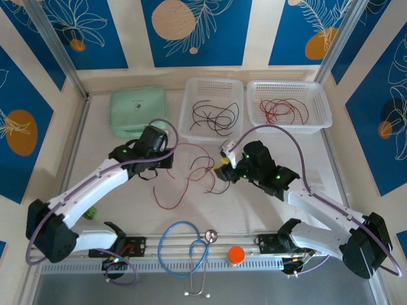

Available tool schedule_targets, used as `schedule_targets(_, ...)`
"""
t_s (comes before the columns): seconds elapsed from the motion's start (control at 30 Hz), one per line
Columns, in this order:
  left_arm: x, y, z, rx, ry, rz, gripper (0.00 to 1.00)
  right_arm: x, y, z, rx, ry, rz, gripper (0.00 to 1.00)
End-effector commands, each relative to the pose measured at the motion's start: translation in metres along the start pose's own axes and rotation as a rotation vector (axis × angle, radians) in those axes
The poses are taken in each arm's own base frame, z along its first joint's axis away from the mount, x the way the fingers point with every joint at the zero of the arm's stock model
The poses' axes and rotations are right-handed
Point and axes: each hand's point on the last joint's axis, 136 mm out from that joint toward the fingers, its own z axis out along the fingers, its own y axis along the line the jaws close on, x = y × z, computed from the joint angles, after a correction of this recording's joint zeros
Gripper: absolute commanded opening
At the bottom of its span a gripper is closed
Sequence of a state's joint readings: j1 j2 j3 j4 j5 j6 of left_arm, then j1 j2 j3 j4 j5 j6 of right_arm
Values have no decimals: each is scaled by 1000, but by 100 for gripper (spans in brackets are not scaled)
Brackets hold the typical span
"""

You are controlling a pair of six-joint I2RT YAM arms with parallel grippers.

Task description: Untangle the cables

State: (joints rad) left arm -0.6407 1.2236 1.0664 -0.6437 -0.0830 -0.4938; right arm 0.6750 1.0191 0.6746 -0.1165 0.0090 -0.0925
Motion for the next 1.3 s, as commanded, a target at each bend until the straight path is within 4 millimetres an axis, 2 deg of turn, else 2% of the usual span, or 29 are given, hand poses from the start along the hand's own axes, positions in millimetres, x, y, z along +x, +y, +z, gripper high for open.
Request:
schedule_targets(0.0, 0, -4, -27, 3, 5, 72, 0, -31, 16, -5, -71, -161, -219, 47)
schedule_targets(0.23, -14, -29, -59, 117, -63, 108, 0, -34, 26, 7, -118, -246, -427, 48)
schedule_targets(0.43, -21, -44, -72, 180, -96, 122, 0, -51, 12, 29, -105, -269, -455, 49)
schedule_targets(0.63, -25, -50, -84, 210, -124, 131, 0, -70, -12, 53, -31, -315, -408, 50)
schedule_targets(0.77, -24, -50, -88, 210, -128, 133, 0, -79, -28, 59, 57, -352, -356, 50)
schedule_targets(0.9, -23, -51, -90, 215, -130, 131, 0, -83, -32, 65, 96, -356, -339, 50)
schedule_targets(1.0, -25, -52, -94, 219, -139, 134, 0, -86, -35, 71, 107, -342, -325, 43)
schedule_targets(1.07, -26, -52, -97, 224, -150, 134, 0, -88, -38, 73, 116, -332, -313, 28)
schedule_targets(1.17, -26, -53, -102, 233, -164, 133, 0, -95, -43, 69, 140, -331, -301, 0)
schedule_targets(1.23, -24, -51, -104, 232, -165, 132, 1, -103, -43, 62, 145, -336, -300, 0)
schedule_targets(1.27, -23, -51, -102, 231, -161, 134, 5, -107, -43, 58, 150, -342, -299, 0)
